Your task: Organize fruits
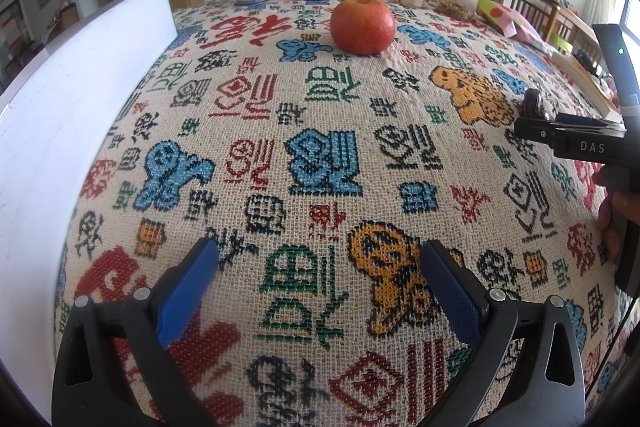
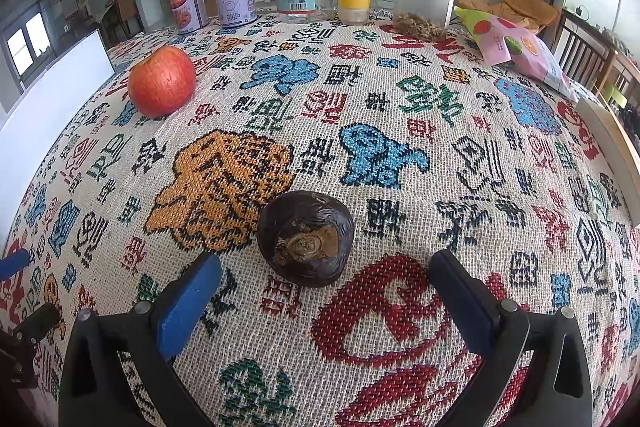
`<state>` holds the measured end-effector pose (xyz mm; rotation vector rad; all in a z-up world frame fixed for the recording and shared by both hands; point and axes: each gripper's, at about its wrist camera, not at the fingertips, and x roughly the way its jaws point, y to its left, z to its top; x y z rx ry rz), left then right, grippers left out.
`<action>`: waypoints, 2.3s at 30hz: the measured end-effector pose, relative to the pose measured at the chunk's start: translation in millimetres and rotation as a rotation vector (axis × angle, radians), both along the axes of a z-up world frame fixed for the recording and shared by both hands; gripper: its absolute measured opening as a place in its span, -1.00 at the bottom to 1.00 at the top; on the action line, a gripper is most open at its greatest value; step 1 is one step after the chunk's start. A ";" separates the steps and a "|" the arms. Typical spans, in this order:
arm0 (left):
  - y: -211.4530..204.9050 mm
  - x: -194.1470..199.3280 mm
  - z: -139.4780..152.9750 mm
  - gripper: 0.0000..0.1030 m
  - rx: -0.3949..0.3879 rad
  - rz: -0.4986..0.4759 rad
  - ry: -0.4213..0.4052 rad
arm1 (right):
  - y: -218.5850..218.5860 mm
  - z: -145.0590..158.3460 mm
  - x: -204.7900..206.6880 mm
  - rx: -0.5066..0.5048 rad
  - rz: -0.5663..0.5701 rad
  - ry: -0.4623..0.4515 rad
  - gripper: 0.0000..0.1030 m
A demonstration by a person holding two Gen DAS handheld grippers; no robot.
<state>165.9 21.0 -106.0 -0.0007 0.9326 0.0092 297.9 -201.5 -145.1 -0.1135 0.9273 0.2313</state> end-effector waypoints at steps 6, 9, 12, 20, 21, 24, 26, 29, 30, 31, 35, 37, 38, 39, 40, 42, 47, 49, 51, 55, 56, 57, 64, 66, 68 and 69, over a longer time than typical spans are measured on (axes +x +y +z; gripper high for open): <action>0.0 0.1 -0.1 0.98 0.000 0.000 0.000 | -0.2 0.7 -0.6 0.004 0.000 0.000 1.00; -0.1 0.3 -0.3 0.97 -0.002 -0.001 0.001 | -0.7 0.6 -0.4 0.008 -0.001 0.000 1.00; 1.4 -0.9 0.6 0.97 -0.022 -0.008 -0.002 | -1.1 0.7 -0.6 0.008 -0.001 0.000 1.00; -10.5 68.8 26.7 0.96 -0.156 -0.114 0.001 | 0.4 0.6 -0.5 0.004 -0.001 0.001 1.00; -14.3 85.4 30.9 0.96 -0.172 -0.124 -0.014 | 0.8 0.7 -0.6 0.003 -0.001 0.001 1.00; -28.3 133.1 36.8 0.96 -0.126 -0.109 -0.054 | 0.0 0.5 -0.5 0.000 -0.001 0.002 1.00; -40.2 161.7 35.2 0.96 -0.105 -0.128 -0.053 | 0.4 0.6 -0.6 0.002 -0.001 0.002 1.00; -51.0 193.1 26.4 0.95 -0.061 -0.101 -0.034 | 0.9 0.6 -0.7 -0.003 -0.001 0.002 1.00; -49.2 199.0 23.2 0.94 -0.061 -0.082 -0.033 | 0.9 0.5 -0.6 -0.004 0.000 0.002 1.00; -47.3 202.5 20.5 0.94 -0.072 -0.070 -0.035 | 0.6 0.3 -0.4 -0.004 -0.001 0.002 1.00; -32.3 197.0 19.2 0.35 -0.102 -0.045 -0.071 | 0.9 0.4 -0.5 -0.003 -0.001 0.002 1.00; -28.0 186.8 22.0 0.35 -0.081 -0.044 -0.080 | 0.6 0.4 -0.5 -0.003 0.000 0.002 1.00; -25.7 178.1 23.7 0.35 -0.066 -0.050 -0.081 | 0.8 0.5 -0.6 -0.002 0.000 0.002 1.00; -21.9 167.8 25.4 0.35 -0.057 -0.062 -0.071 | 1.0 0.5 -0.7 -0.002 0.000 0.002 1.00; -18.3 156.7 27.2 0.35 -0.053 -0.077 -0.056 | 0.7 0.4 -0.6 -0.003 0.000 0.002 1.00; -13.1 126.2 31.6 0.35 -0.041 -0.105 -0.034 | 0.6 0.5 -0.6 -0.003 0.000 0.002 1.00; -0.9 47.8 36.4 0.35 -0.083 -0.121 0.008 | 0.7 0.5 -0.9 -0.003 0.000 0.002 1.00; 0.6 27.5 31.2 0.35 -0.100 -0.120 0.019 | 0.4 0.4 -0.8 -0.003 0.000 0.002 1.00; -1.7 17.3 24.4 0.36 -0.080 -0.127 -0.003 | 0.9 0.3 -1.0 -0.006 0.000 0.002 1.00; -6.5 17.5 20.6 0.62 -0.033 -0.148 -0.089 | 1.2 0.3 -0.7 -0.006 0.000 0.002 1.00; -7.0 20.6 18.5 0.82 -0.025 -0.148 -0.090 | 0.8 0.3 -0.6 -0.005 0.000 0.002 1.00; -5.7 24.0 15.0 0.84 -0.026 -0.149 -0.081 | 0.6 0.2 -0.6 -0.005 0.000 0.002 1.00; -13.9 36.3 0.7 0.99 -0.005 -0.196 0.013 | 0.6 0.3 -0.5 -0.004 0.000 0.002 1.00; -13.8 35.6 0.3 0.99 -0.008 -0.192 0.012 | 0.6 0.3 -0.4 -0.004 0.000 0.002 1.00; -14.0 34.8 0.1 0.99 -0.009 -0.192 0.011 | 0.9 0.4 -0.5 -0.004 0.000 0.002 1.00; -14.2 34.8 0.1 0.99 -0.008 -0.192 0.011 | 0.6 0.4 -0.4 -0.004 0.000 0.002 1.00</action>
